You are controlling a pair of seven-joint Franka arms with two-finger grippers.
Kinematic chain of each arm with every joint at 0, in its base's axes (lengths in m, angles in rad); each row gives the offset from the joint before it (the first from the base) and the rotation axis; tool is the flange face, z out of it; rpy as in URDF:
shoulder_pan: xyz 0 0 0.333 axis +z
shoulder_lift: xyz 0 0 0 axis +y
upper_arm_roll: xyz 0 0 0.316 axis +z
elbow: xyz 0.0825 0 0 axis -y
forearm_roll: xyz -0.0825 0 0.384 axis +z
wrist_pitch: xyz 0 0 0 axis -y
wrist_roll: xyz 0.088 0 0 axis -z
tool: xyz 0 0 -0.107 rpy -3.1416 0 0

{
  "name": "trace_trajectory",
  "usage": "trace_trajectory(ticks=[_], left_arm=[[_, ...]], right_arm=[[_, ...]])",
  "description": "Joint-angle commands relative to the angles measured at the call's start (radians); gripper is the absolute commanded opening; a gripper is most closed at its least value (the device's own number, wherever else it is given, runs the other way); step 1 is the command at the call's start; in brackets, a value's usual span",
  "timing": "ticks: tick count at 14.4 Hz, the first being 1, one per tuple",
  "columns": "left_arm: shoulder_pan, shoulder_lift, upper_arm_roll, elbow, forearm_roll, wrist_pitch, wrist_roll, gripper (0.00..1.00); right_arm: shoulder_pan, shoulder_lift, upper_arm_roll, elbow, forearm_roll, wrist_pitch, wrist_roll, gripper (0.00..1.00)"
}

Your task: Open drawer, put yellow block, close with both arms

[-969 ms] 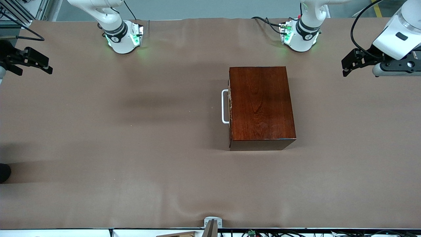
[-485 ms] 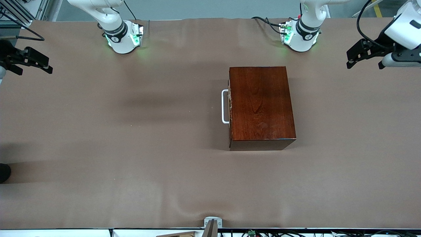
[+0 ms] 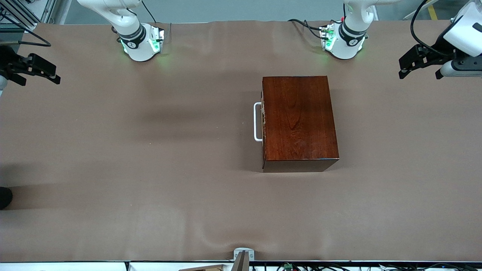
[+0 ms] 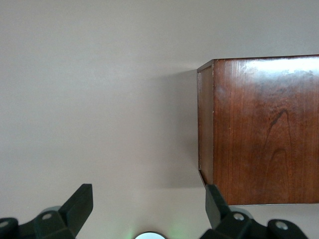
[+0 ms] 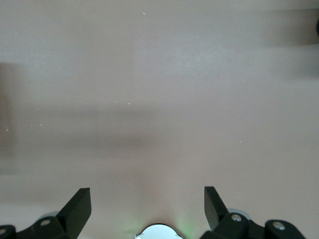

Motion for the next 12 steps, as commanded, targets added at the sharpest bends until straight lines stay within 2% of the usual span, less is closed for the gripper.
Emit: trace_trajectory(ticks=[1,12], left_arm=[[0.009,0.017,-0.008,0.032,0.017,-0.023,0.008,1.00],[0.010,0.034,-0.006,0.048,0.051,-0.023,0.008,1.00]], right_arm=[[-0.016,-0.005,0.010,-0.001,-0.012,-0.007,-0.013,1.00],[-0.017,-0.007,0.008,-0.003,-0.012,-0.008,-0.015,1.00]])
